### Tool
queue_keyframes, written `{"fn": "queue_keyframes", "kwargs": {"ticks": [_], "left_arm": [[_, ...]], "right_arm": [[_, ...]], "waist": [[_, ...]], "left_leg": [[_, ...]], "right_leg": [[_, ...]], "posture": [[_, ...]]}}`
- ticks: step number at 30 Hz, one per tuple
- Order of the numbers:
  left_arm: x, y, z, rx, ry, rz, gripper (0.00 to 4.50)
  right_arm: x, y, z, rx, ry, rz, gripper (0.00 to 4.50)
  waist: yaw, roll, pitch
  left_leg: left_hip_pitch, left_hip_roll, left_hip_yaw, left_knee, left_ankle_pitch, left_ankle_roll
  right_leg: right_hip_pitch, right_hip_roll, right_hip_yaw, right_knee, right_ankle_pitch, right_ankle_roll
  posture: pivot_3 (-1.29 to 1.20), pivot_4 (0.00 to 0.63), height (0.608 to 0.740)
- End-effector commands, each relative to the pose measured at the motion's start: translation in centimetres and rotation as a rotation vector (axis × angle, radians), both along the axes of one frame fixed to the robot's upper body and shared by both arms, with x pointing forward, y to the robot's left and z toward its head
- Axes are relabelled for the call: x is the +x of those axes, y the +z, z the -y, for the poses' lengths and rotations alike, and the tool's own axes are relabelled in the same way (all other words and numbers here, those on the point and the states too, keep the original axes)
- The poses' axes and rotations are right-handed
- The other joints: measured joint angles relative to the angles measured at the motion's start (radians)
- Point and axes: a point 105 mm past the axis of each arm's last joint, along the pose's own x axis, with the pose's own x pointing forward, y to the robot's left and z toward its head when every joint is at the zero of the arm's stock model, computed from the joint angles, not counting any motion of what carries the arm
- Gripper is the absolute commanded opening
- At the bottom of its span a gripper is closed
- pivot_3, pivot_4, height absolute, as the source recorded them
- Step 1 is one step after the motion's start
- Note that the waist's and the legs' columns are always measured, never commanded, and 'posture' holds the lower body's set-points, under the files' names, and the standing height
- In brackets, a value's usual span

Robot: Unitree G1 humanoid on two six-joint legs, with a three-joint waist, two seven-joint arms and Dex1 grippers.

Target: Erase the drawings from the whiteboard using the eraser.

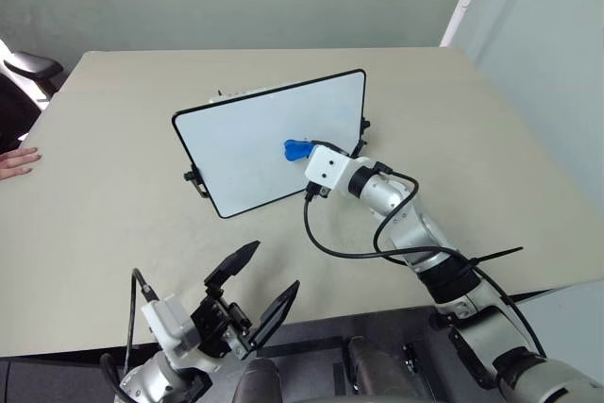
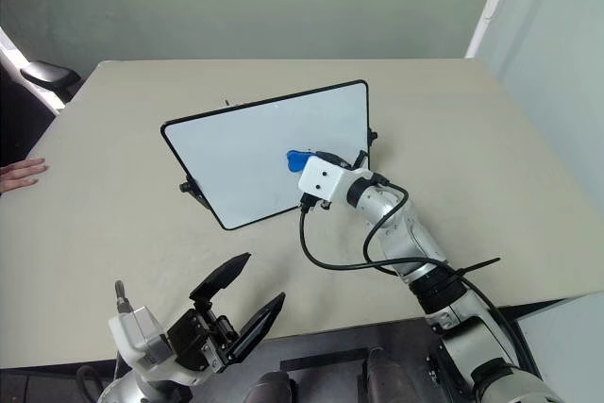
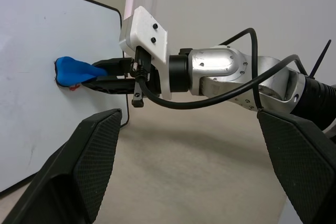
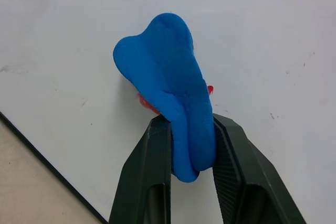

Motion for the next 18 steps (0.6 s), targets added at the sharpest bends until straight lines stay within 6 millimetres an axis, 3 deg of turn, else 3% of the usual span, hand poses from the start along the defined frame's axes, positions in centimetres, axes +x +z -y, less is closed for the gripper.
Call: {"fn": "queue_keyframes", "kwargs": {"ticks": [1, 6, 18], "left_arm": [[-0.2, 1.1, 0.2, -0.004, -0.001, 0.051, 4.50], [-0.1, 1.1, 0.0, -0.004, 0.005, 0.052, 4.50], [-0.3, 1.1, 0.0, -0.005, -0.005, 0.051, 4.50]], "right_arm": [[-0.1, 0.6, -0.8, -0.026, 0.021, 0.033, 1.01], [1.2, -0.2, 1.7, -0.033, -0.097, 0.012, 1.01], [1.7, -0.9, 5.5, -0.019, -0.228, -0.033, 1.01]], "waist": [[0.000, 0.000, 0.000], [0.000, 0.000, 0.000], [0.021, 0.000, 0.000]], "left_leg": [[0.000, 0.000, 0.000, 0.000, 0.000, 0.000], [0.000, 0.000, 0.000, 0.000, 0.000, 0.000], [-0.001, 0.000, 0.000, 0.002, 0.003, -0.002]], "right_leg": [[0.000, 0.000, 0.000, 0.000, 0.000, 0.000], [0.001, 0.000, 0.000, 0.000, 0.000, -0.001], [0.002, 0.000, 0.000, -0.001, 0.002, -0.004]], "posture": [[0.00, 0.150, 0.740], [0.00, 0.150, 0.740], [0.00, 0.150, 0.740]]}}
